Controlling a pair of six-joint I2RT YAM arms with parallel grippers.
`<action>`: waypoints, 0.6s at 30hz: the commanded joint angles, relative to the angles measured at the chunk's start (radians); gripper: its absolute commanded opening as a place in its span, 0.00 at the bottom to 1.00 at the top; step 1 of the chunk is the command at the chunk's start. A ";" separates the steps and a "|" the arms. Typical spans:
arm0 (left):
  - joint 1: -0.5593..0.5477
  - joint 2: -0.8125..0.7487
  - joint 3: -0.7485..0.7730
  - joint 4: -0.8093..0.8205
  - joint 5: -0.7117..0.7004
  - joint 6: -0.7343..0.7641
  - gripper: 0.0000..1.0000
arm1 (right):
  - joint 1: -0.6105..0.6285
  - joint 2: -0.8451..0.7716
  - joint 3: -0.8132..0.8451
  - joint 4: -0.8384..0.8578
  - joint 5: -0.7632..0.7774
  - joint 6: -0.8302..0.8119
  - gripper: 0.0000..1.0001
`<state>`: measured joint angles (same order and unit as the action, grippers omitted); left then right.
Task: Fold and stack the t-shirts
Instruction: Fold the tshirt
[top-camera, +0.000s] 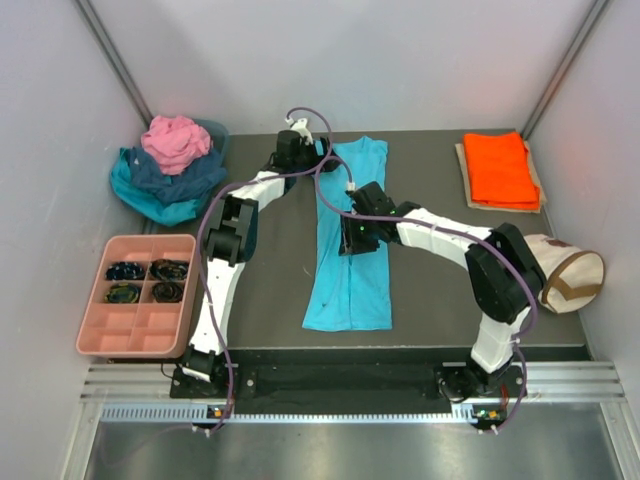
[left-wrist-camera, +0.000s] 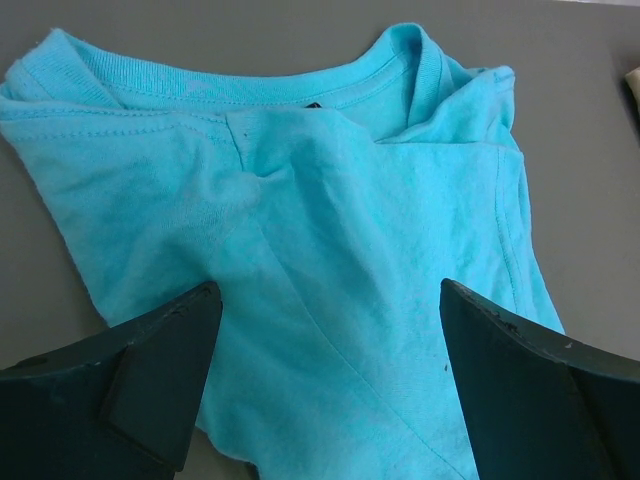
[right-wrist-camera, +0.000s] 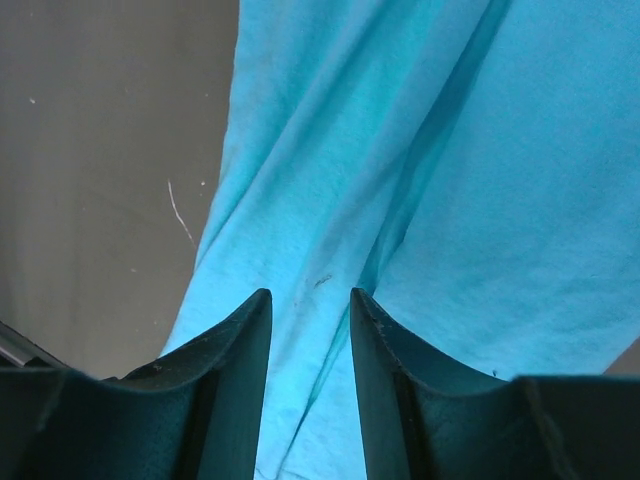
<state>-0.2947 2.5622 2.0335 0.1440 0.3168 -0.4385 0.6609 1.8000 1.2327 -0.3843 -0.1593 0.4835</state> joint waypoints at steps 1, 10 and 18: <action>0.014 0.049 0.019 -0.012 -0.012 0.009 0.95 | 0.011 0.006 0.044 0.019 0.006 0.000 0.38; 0.014 0.050 0.019 -0.018 -0.012 0.007 0.95 | 0.009 0.022 0.060 -0.007 0.017 0.003 0.38; 0.014 0.050 0.016 -0.014 -0.004 0.000 0.95 | 0.012 0.075 0.057 0.013 0.043 0.009 0.37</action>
<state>-0.2920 2.5767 2.0441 0.1654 0.3199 -0.4397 0.6609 1.8549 1.2533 -0.3935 -0.1375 0.4858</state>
